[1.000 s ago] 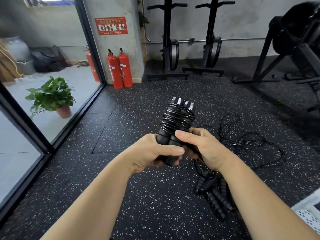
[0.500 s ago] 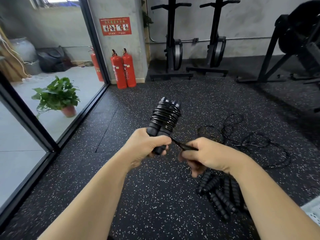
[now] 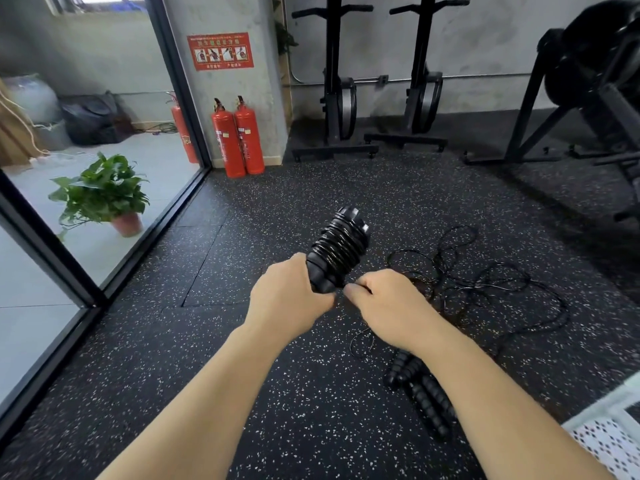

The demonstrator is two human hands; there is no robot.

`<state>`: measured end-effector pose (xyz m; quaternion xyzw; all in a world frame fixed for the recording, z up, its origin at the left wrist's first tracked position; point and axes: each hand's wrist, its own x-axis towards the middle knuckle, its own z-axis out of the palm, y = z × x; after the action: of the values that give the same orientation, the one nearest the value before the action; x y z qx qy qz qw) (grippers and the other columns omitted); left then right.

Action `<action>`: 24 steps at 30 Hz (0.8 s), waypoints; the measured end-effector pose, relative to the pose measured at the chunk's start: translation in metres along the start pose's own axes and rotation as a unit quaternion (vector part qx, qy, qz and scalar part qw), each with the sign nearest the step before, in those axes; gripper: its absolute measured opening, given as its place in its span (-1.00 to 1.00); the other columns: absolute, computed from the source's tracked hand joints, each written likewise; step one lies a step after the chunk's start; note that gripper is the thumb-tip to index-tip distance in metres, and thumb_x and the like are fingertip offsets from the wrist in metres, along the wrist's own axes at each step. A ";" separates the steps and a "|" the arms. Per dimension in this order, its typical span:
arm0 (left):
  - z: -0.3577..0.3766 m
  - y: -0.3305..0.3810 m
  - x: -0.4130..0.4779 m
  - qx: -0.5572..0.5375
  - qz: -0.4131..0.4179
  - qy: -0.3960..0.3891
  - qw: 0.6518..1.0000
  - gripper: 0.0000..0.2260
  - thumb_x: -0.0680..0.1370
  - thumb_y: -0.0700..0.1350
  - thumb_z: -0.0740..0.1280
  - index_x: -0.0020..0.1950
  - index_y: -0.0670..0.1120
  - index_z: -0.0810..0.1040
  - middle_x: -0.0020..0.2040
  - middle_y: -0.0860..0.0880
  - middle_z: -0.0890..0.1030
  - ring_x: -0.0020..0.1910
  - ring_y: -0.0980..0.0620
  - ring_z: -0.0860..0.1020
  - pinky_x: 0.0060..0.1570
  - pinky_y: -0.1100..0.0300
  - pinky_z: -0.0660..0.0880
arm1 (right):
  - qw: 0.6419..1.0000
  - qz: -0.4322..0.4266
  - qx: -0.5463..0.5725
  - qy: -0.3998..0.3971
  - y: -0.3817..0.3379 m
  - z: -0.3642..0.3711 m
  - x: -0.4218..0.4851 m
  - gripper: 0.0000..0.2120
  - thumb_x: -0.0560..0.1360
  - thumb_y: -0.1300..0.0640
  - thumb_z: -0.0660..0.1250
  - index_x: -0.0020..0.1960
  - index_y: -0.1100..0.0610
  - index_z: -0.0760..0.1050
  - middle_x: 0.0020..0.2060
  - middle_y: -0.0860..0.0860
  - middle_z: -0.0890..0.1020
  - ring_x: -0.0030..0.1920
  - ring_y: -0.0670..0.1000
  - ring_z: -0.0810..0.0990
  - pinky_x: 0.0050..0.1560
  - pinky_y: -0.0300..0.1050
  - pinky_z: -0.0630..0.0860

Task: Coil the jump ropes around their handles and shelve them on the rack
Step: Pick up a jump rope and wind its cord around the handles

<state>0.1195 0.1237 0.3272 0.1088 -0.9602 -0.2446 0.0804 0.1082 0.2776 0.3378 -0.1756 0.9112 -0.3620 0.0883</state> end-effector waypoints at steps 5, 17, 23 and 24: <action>0.006 0.017 -0.009 0.145 0.059 0.078 0.985 -0.66 0.54 0.17 0.33 0.07 -0.04 0.34 -0.08 0.01 0.61 -0.14 -0.10 0.59 -0.27 0.13 0.36 | 0.979 0.078 0.187 0.011 -0.007 -0.001 0.005 -0.53 0.53 -0.14 0.18 -0.29 0.25 0.47 -0.44 0.05 0.43 -0.40 0.01 0.34 -0.26 -0.05 0.28; 0.018 0.034 -0.031 0.071 0.154 -0.017 0.985 -0.18 0.49 -0.05 0.36 0.61 -0.04 -0.06 0.43 0.04 0.35 0.38 -0.01 0.36 0.29 0.06 0.38 | 0.954 0.140 0.255 0.071 0.003 -0.007 0.009 -0.49 0.44 -0.30 0.27 -0.25 0.16 0.60 -0.41 -0.01 0.60 -0.38 0.00 0.51 -0.29 -0.13 0.42; -0.007 0.018 -0.018 -0.420 0.012 -0.247 0.873 -0.41 0.27 0.06 0.51 0.25 -0.02 0.48 0.13 -0.08 0.67 0.07 -0.03 0.64 -0.05 0.11 0.54 | 0.952 0.089 0.291 -0.023 0.002 -0.024 0.005 -0.59 0.52 -0.16 0.17 -0.30 0.11 0.51 -0.49 0.01 0.49 -0.53 -0.06 0.35 -0.52 -0.29 0.23; -0.009 0.017 -0.018 -0.439 0.015 -0.269 0.857 -0.44 0.31 0.04 0.52 0.25 -0.07 0.48 0.14 -0.13 0.67 0.08 -0.07 0.64 -0.08 0.12 0.55 | 0.956 0.074 0.279 -0.040 0.002 -0.025 0.003 -0.58 0.53 -0.16 0.16 -0.32 0.11 0.51 -0.49 0.01 0.51 -0.54 -0.07 0.34 -0.53 -0.30 0.23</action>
<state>0.1362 0.1387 0.3419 -0.0227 -0.7386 -0.6595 -0.1377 0.0973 0.2933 0.3547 -0.0903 0.7799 -0.5871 0.1972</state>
